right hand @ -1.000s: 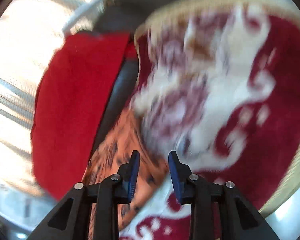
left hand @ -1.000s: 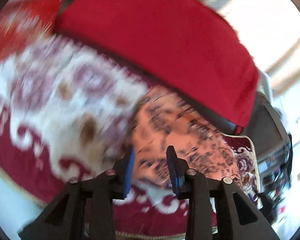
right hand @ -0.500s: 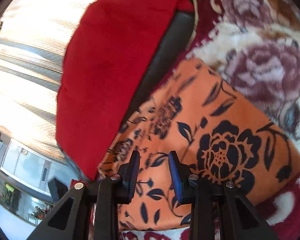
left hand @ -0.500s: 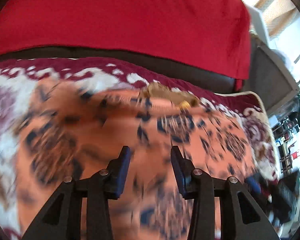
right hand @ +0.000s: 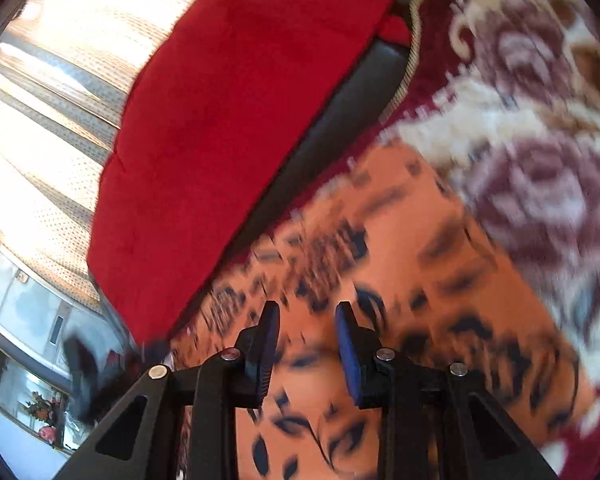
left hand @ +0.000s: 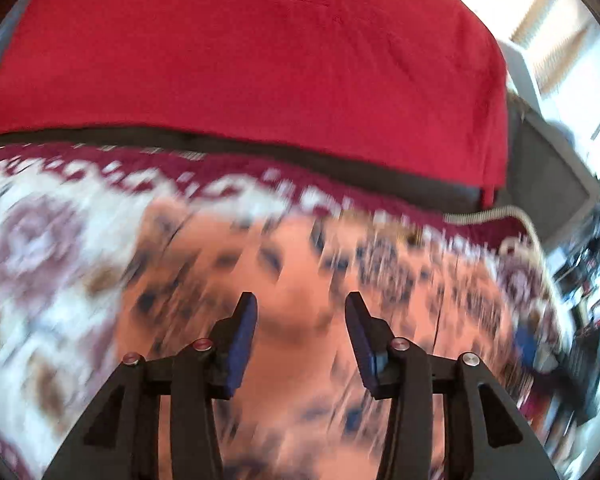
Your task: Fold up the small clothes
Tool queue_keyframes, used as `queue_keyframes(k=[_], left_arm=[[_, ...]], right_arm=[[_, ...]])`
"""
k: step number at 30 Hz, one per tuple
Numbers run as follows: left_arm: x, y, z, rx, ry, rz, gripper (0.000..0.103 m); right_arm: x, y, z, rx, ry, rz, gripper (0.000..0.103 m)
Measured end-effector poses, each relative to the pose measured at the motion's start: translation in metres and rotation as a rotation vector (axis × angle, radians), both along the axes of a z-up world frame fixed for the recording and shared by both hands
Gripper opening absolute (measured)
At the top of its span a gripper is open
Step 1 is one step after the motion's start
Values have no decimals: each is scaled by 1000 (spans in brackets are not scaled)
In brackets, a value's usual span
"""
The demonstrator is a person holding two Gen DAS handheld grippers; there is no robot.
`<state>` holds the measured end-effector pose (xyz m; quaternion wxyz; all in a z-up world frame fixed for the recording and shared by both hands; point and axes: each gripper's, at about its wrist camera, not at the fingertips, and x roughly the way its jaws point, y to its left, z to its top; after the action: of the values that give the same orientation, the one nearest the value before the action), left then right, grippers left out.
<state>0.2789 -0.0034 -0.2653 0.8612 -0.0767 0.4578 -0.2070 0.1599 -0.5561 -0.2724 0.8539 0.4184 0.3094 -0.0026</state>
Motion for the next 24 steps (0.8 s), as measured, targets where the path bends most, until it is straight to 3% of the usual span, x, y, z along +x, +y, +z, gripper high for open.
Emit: queue_keyframes(k=[3,4,5,6,7,9,12,14,18,22,24], left_arm=[[-35,21,-11,136,-20,55,50],[-40,26,-20,175,-1,82,58],[-39,30,-34,199,51,92,59],[-38,34,-45,212,92,90,59],[-38,36,-49,209,100,93,61],[-44,39,-47,201,69,105,64],[-55,28,-50,288,9,82,78],[-58,28,-54,325,-6,126,92],[-52,46,-62,213,115,198,100],[-45,57,-71,105,230,242,103],[-46,65,-65,60,255,226,103]], right_arm=[[24,-17,4,-10,-57,-26,32],[34,-24,0,-3,-42,-40,32],[46,-32,-12,5,-4,-72,32],[56,-47,-34,32,94,-132,32],[57,-55,-46,83,120,-148,25],[44,-65,-50,202,69,-211,29],[28,-53,-29,201,7,-191,30],[23,-35,-18,202,-40,-119,30],[33,11,-2,162,-92,28,30],[60,52,-27,148,69,112,30],[71,66,-39,54,169,122,29]])
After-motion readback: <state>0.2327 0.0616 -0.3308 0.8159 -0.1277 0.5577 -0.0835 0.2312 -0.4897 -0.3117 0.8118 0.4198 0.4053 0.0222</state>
